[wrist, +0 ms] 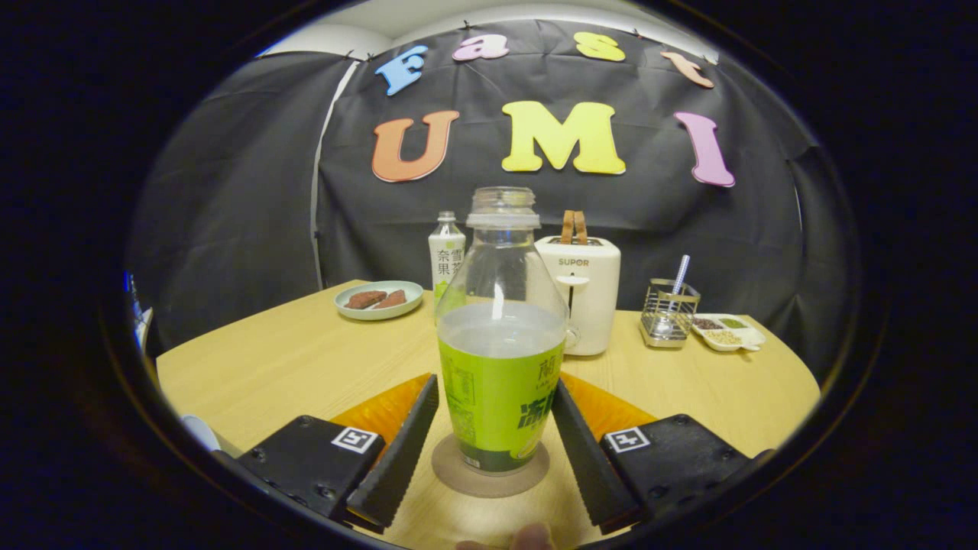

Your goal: Take the bottle from table, then pour the juice into the cup, finally place the bottle on the coaster

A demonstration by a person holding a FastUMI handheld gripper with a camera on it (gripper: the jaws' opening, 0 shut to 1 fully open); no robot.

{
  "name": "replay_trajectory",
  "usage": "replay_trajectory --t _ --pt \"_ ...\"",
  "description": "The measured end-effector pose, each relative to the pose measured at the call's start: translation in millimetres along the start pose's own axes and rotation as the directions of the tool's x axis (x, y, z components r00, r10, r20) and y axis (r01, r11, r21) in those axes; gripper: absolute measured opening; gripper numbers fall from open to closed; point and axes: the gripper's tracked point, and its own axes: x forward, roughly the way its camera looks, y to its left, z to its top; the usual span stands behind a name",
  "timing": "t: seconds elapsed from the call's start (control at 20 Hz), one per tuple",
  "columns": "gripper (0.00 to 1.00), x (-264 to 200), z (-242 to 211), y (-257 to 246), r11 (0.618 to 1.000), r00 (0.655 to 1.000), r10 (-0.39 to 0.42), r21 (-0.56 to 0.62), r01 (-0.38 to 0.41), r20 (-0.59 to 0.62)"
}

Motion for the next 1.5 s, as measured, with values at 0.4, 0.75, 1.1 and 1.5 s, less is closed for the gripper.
replay_trajectory --t 0.4,0.75,1.1,1.5 --pt "0.98 -48.2 3.4 2.0 0.999 1.0 -0.023 0.044 0.022 0.02" --pt "0.98 -161.3 37.6 0.5 0.992 0.98 -0.123 0.034 0.119 0.159" --pt "0.98 -261.1 29.2 -10.8 0.985 0.964 -0.171 0.034 0.167 0.205" --pt "0.98 -318.6 -0.9 -26.9 0.967 0.939 -0.253 0.061 0.246 0.233"
